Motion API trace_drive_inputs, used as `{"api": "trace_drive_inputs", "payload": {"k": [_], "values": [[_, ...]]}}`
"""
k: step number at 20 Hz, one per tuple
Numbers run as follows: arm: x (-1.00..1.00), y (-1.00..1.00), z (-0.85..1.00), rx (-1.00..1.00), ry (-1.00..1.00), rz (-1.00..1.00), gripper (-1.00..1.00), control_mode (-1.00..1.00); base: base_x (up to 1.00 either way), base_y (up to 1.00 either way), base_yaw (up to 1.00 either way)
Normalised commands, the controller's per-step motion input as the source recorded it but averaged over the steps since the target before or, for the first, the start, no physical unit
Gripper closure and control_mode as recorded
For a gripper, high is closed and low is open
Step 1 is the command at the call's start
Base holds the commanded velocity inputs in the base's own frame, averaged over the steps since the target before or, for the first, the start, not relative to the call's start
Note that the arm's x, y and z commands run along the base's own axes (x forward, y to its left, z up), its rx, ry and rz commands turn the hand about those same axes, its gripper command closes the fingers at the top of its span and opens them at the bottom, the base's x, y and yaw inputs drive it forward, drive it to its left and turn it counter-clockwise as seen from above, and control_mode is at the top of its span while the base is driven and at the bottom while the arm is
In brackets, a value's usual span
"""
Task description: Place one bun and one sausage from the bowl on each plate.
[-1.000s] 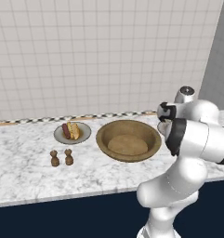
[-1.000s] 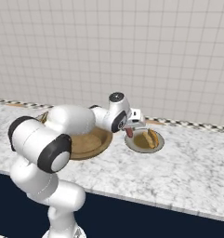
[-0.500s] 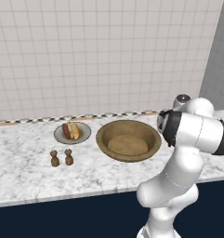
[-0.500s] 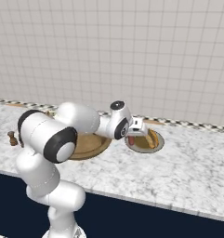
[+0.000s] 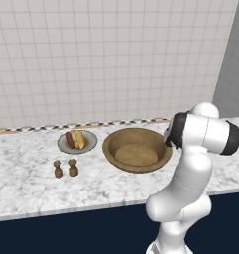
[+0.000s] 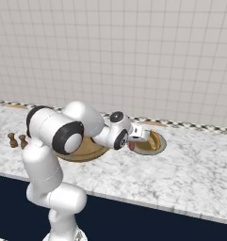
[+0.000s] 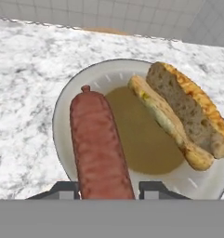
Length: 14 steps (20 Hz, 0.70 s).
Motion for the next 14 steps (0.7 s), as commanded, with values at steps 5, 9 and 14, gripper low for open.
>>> {"api": "trace_drive_inputs", "payload": {"k": [5,9,14], "values": [[0.39,-0.15,-0.15,0.0,0.0,0.0,1.0,-1.0,0.0,0.0,0.0],[0.27,-0.23,-0.06,0.03,0.0,0.0,1.0,-1.0,0.0,0.0,0.0],[0.05,-0.07,-0.03,0.01,0.0,0.0,-1.0,-1.0,0.0,0.0,0.0]]}}
